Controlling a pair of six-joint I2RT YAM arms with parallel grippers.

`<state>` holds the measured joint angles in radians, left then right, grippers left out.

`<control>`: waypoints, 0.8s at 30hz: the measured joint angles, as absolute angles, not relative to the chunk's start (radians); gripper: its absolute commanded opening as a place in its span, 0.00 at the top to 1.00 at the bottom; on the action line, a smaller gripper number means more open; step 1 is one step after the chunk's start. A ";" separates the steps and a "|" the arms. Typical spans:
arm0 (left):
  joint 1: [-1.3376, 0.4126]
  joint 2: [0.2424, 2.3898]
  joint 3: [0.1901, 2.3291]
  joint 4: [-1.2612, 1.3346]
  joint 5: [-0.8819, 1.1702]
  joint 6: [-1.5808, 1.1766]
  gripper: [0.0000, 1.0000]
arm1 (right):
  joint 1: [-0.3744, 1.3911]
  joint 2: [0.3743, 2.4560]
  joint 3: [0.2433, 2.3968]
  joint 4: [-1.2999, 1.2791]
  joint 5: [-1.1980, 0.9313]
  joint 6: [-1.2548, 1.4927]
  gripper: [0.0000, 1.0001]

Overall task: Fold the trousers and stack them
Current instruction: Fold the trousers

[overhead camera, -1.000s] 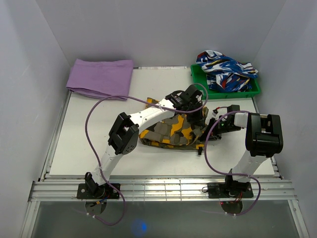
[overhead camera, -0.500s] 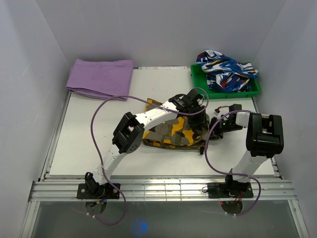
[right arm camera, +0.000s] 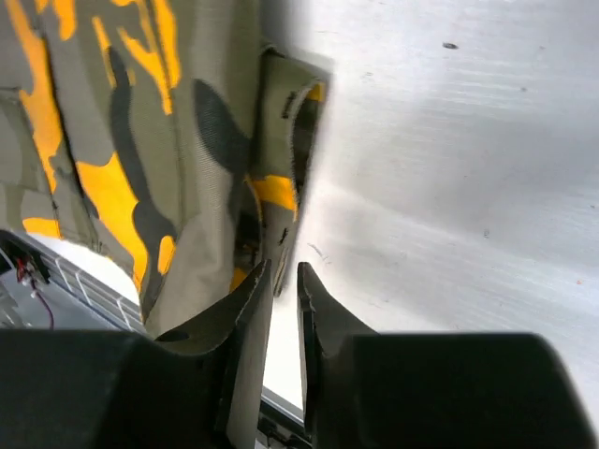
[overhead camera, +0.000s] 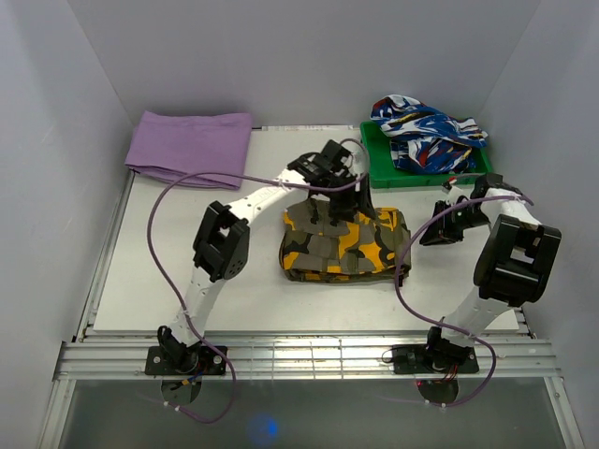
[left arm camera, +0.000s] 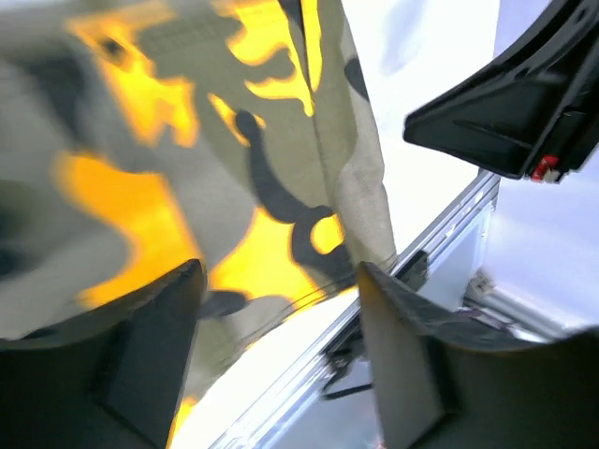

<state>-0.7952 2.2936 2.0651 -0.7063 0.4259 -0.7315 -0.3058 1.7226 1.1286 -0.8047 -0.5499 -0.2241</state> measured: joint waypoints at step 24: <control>-0.327 1.900 1.149 -0.535 1.275 -0.226 0.51 | -0.073 1.908 1.074 -0.952 -0.981 -0.472 0.34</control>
<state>-0.3267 1.8999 1.1488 -0.5354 1.2751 -0.2264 -0.0727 1.9076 1.0740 -0.9516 -0.9813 -0.4725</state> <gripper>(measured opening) 0.504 0.665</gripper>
